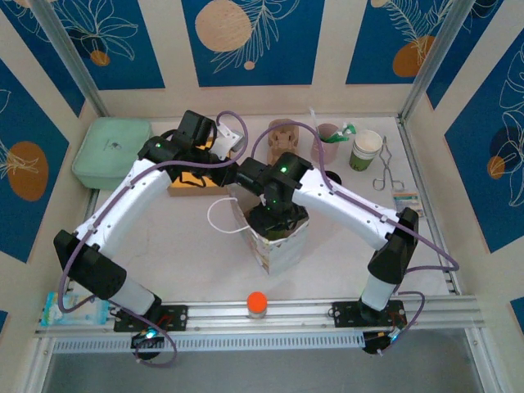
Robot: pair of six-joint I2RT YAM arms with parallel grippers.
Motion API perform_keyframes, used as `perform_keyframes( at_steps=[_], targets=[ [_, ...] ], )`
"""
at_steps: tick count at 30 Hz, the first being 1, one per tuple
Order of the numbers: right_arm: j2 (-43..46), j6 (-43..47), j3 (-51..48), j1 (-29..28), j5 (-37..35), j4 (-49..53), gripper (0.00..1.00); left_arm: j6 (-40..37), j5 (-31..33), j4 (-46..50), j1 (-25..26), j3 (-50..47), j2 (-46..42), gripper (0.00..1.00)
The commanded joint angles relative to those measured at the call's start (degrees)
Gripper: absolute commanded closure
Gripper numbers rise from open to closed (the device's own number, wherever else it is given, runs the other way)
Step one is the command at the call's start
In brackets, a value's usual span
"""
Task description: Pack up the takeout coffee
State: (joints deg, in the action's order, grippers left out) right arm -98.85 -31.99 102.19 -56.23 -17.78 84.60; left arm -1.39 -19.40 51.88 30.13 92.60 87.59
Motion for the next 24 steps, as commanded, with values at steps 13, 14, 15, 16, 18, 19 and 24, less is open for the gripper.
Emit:
perform_keyframes(
  at_steps=[13, 14, 15, 16, 18, 19, 24],
  targets=[
    [1.38, -0.65, -4.18, 0.83, 2.33, -2.67, 0.58, 0.95, 0.69, -0.13, 0.28, -0.58, -1.3, 0.88],
    [1.32, -0.71, -4.35, 0.84, 2.32, -2.87, 0.58, 1.03, 0.68, -0.11, 0.28, -0.49, -1.2, 0.88],
    [1.3, -0.71, -4.58, 0.82, 2.4, -3.15, 0.58, 1.11, 0.73, -0.05, 0.28, -0.49, -1.22, 0.88],
    [1.37, -0.63, -4.94, 0.9, 2.49, -3.38, 0.58, 1.08, 0.81, 0.04, 0.28, -0.4, -1.21, 0.88],
    [1.2, -0.7, -5.56, 0.94, 2.58, -3.77, 0.58, 1.21, 0.85, 0.06, 0.28, -0.4, -1.43, 0.88],
    [0.98, -0.71, -5.86, 1.01, 2.45, -3.75, 0.58, 1.13, 0.96, -0.02, 0.28, -0.48, -1.57, 0.88],
    [1.19, -0.82, -7.39, 1.18, 2.33, -4.89, 0.58, 1.21, 0.95, -0.34, 0.31, -0.49, -1.57, 0.88]
  ],
)
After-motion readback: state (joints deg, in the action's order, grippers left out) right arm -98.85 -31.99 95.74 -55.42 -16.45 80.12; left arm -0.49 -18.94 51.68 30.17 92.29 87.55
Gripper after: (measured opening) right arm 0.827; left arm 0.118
